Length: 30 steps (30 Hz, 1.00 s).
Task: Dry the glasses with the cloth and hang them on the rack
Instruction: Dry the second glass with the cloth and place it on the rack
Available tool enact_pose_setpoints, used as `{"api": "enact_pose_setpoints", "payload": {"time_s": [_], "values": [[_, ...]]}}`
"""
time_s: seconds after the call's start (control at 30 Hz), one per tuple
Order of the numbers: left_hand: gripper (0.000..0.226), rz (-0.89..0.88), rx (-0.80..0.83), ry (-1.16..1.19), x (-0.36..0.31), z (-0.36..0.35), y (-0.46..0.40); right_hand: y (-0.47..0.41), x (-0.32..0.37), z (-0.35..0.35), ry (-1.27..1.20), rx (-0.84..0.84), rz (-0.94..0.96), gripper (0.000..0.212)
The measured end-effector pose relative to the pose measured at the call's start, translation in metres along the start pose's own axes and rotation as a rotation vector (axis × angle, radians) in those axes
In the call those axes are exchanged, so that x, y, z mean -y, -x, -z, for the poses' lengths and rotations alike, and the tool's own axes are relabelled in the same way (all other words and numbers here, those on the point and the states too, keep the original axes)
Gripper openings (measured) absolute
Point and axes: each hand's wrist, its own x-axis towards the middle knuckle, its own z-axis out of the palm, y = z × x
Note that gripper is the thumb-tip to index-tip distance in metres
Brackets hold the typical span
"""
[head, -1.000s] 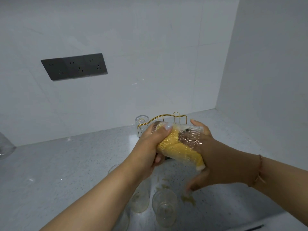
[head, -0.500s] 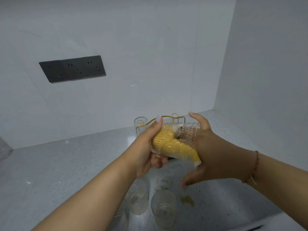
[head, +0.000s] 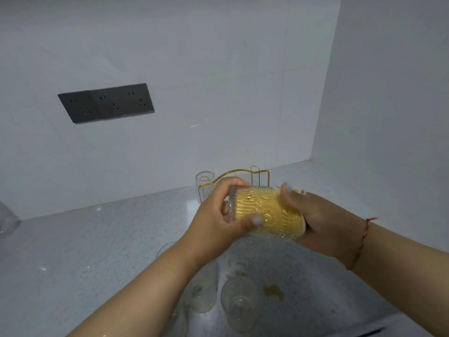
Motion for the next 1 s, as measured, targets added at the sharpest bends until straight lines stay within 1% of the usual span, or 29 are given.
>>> {"api": "enact_pose_setpoints", "payload": {"time_s": [0.07,0.1,0.13,0.17,0.2,0.27,0.3,0.4,0.47,0.5,0.53,0.57,0.6,0.67,0.7,0.73,0.77,0.8,0.83,0.93,1.0], "values": [[0.099,-0.043,0.022,-0.472,-0.002,0.005,0.0,-0.001,-0.007,0.008,0.09,-0.107,0.0,0.072],[0.112,-0.114,0.029,-0.708,-0.005,0.003,0.0,-0.001,-0.011,0.009,0.147,-0.154,-0.021,0.072],[0.118,-0.202,0.039,-0.888,-0.004,0.0,-0.001,-0.003,-0.016,0.011,0.21,-0.193,-0.038,0.077],[0.117,-0.276,0.048,-1.017,0.0,-0.005,-0.001,-0.005,-0.018,0.01,0.266,-0.219,-0.039,0.083],[0.11,-0.319,0.045,-1.092,0.006,-0.01,0.0,-0.005,-0.02,0.007,0.317,-0.235,-0.032,0.09],[0.088,-0.307,0.031,-1.093,0.015,-0.013,-0.002,-0.005,-0.021,0.005,0.436,-0.263,-0.039,0.108],[0.082,-0.292,0.018,-1.074,0.017,-0.011,-0.003,-0.003,-0.019,0.002,0.474,-0.287,-0.034,0.114],[0.078,-0.257,-0.026,-1.034,0.018,-0.006,-0.003,0.001,-0.012,0.005,0.498,-0.32,0.011,0.119],[0.079,-0.245,-0.045,-1.028,0.018,-0.003,-0.002,0.005,-0.007,0.006,0.519,-0.29,0.049,0.114],[0.08,-0.244,-0.054,-1.028,0.018,-0.001,-0.001,0.009,-0.005,0.008,0.468,-0.258,0.022,0.103],[0.082,-0.252,-0.072,-1.032,0.019,0.001,0.0,0.012,0.0,0.007,0.366,-0.225,-0.001,0.088],[0.084,-0.257,-0.091,-1.032,0.02,0.003,0.001,0.015,0.006,0.007,0.293,-0.179,-0.015,0.082],[0.084,-0.264,-0.109,-1.027,0.02,0.004,0.002,0.015,0.009,0.011,0.249,-0.139,-0.008,0.083],[0.084,-0.274,-0.136,-1.019,0.019,0.003,0.003,0.011,0.009,0.015,0.207,-0.194,0.054,0.085],[0.084,-0.272,-0.143,-1.024,0.019,0.001,0.004,0.009,0.007,0.016,0.21,-0.241,0.075,0.082],[0.084,-0.274,-0.159,-1.038,0.019,-0.001,0.004,0.008,0.004,0.014,0.258,-0.291,0.078,0.08],[0.085,-0.274,-0.177,-1.057,0.019,-0.002,0.004,0.005,0.0,0.009,0.339,-0.344,0.067,0.085],[0.084,-0.276,-0.195,-1.072,0.02,-0.004,0.003,0.002,-0.002,0.002,0.438,-0.361,0.051,0.094],[0.082,-0.279,-0.208,-1.08,0.02,-0.005,0.003,0.0,-0.004,-0.006,0.512,-0.353,0.078,0.094],[0.076,-0.253,-0.255,-1.117,0.02,-0.012,0.002,-0.006,-0.01,-0.024,0.544,-0.467,0.211,0.068],[0.075,-0.154,-0.245,-1.066,0.01,-0.017,0.003,-0.011,-0.015,-0.027,0.69,-0.611,0.334,0.062]]}}
